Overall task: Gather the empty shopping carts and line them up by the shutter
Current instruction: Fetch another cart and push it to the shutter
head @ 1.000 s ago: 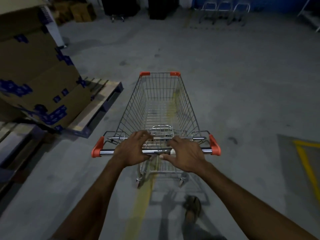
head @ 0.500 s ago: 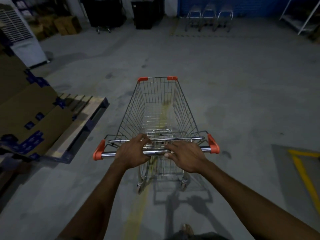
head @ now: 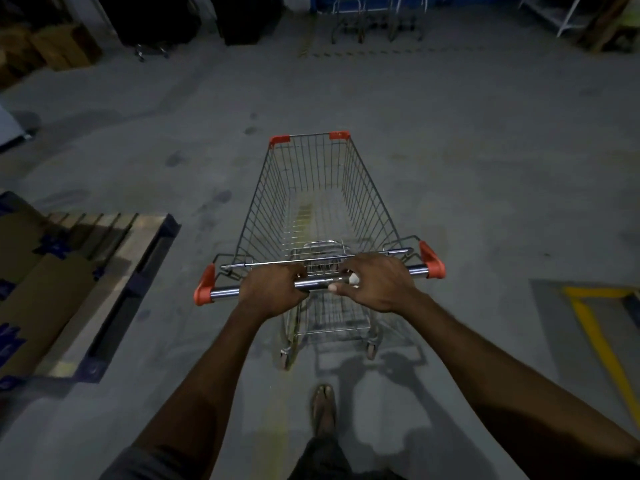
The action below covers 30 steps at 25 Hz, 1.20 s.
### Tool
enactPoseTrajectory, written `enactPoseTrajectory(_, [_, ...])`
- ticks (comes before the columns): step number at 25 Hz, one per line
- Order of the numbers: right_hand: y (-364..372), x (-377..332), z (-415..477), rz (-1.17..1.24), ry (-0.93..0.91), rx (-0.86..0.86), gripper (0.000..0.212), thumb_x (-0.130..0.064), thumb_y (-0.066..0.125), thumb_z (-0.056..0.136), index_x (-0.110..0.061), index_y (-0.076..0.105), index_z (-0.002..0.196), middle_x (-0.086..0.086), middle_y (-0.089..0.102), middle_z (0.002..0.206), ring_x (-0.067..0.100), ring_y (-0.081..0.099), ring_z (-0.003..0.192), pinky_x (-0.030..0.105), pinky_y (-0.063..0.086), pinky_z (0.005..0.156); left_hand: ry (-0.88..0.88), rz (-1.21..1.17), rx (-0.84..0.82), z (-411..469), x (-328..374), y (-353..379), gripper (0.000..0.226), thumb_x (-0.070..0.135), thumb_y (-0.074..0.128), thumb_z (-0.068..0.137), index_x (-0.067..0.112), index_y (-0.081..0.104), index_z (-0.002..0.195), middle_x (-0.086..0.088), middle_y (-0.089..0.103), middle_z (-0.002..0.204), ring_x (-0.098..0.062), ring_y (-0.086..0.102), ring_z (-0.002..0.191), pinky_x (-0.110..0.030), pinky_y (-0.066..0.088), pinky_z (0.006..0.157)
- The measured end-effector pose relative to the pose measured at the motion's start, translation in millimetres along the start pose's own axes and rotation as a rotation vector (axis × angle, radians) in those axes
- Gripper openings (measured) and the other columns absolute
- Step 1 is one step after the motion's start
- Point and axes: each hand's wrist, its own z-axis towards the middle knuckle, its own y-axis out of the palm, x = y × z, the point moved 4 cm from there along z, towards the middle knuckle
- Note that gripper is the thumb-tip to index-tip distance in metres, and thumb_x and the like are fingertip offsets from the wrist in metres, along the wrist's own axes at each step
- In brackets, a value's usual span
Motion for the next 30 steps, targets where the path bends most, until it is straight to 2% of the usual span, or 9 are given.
enactPoseTrajectory(3, [-2, 37, 44, 0.022, 0.091, -0.043, 0.072, -0.089, 0.045, 0.08, -0.034, 0.067, 0.122, -0.004, 0.059, 0.133, 0.02, 0.058, 0.119, 0.038, 0.05, 0.089, 0.117, -0.042, 0.072, 59, -2, -1, 0.045, 0.059, 0.064, 0.072, 0.038, 0.063, 0.112, 0.011, 0.072, 0.106, -0.019, 0.07, 0.093, -0.033, 0.056, 0.072])
enactPoseTrajectory(5, [-5, 60, 78, 0.039, 0.152, -0.128, 0.075, -0.087, 0.051, 0.08, -0.037, 0.059, 0.136, -0.002, 0.042, 0.154, 0.024, 0.042, 0.138, 0.047, 0.044, 0.105, 0.209, -0.007, 0.106, 105, -6, 2, 0.053, 0.056, 0.07, 0.071, 0.036, 0.062, 0.12, 0.009, 0.063, 0.121, -0.019, 0.064, 0.105, -0.035, 0.053, 0.081])
enactPoseTrajectory(7, [-10, 79, 110, 0.062, 0.192, -0.21, 0.076, -0.085, 0.052, 0.081, -0.042, 0.053, 0.143, -0.002, 0.031, 0.164, 0.026, 0.028, 0.148, 0.05, 0.035, 0.114, 0.239, 0.026, 0.094, 150, -9, 3, 0.062, 0.062, 0.068, 0.069, 0.035, 0.06, 0.125, 0.007, 0.055, 0.135, -0.02, 0.055, 0.119, -0.04, 0.046, 0.094])
enactPoseTrajectory(10, [-16, 111, 156, 0.083, 0.255, -0.293, 0.074, -0.088, 0.05, 0.08, -0.042, 0.059, 0.137, -0.003, 0.038, 0.161, 0.026, 0.034, 0.146, 0.047, 0.033, 0.115, 0.27, 0.029, 0.013, 215, -10, 6, 0.056, 0.065, 0.06, 0.069, 0.035, 0.066, 0.117, 0.006, 0.053, 0.143, -0.021, 0.051, 0.129, -0.043, 0.041, 0.102])
enactPoseTrajectory(15, [-21, 165, 217, 0.049, 0.294, -0.296, 0.078, -0.09, 0.045, 0.08, -0.036, 0.064, 0.133, -0.003, 0.048, 0.155, 0.026, 0.046, 0.139, 0.046, 0.039, 0.111, 0.318, 0.051, -0.048, 317, -10, 15, 0.05, 0.063, 0.058, 0.069, 0.035, 0.071, 0.108, 0.013, 0.054, 0.145, -0.018, 0.052, 0.131, -0.04, 0.043, 0.1])
enactPoseTrajectory(18, [-22, 208, 253, 0.011, 0.311, -0.226, 0.081, -0.092, 0.044, 0.08, -0.032, 0.067, 0.128, -0.004, 0.056, 0.147, 0.025, 0.054, 0.13, 0.041, 0.044, 0.1, 0.34, -0.008, -0.075, 381, -4, 19, 0.06, 0.066, 0.053, 0.068, 0.037, 0.068, 0.118, 0.014, 0.051, 0.149, -0.016, 0.052, 0.132, -0.039, 0.049, 0.101])
enactPoseTrajectory(22, [-21, 272, 309, -0.066, 0.311, -0.141, 0.084, -0.093, 0.041, 0.079, -0.03, 0.069, 0.128, -0.004, 0.06, 0.143, 0.024, 0.058, 0.127, 0.037, 0.046, 0.099, 0.348, -0.093, -0.124, 473, 6, 20, 0.074, 0.056, 0.071, 0.075, 0.037, 0.052, 0.144, 0.011, 0.048, 0.154, -0.016, 0.047, 0.139, -0.034, 0.044, 0.109])
enactPoseTrajectory(25, [-16, 321, 351, -0.103, 0.334, -0.11, 0.092, -0.098, 0.032, 0.077, -0.031, 0.069, 0.128, -0.004, 0.063, 0.139, 0.023, 0.059, 0.125, 0.037, 0.048, 0.102, 0.351, -0.113, -0.154, 543, 9, 22, 0.078, 0.057, 0.073, 0.074, 0.038, 0.05, 0.146, 0.012, 0.047, 0.155, -0.013, 0.047, 0.14, -0.03, 0.041, 0.113])
enactPoseTrajectory(30, [-10, 402, 422, -0.074, 0.387, -0.141, 0.115, -0.105, 0.01, 0.069, -0.026, 0.07, 0.127, 0.001, 0.062, 0.137, 0.026, 0.057, 0.123, 0.045, 0.051, 0.099, 0.345, -0.131, -0.203, 653, 25, 19, 0.085, 0.066, 0.057, 0.063, 0.039, 0.054, 0.143, 0.012, 0.05, 0.152, -0.01, 0.049, 0.138, -0.027, 0.039, 0.114])
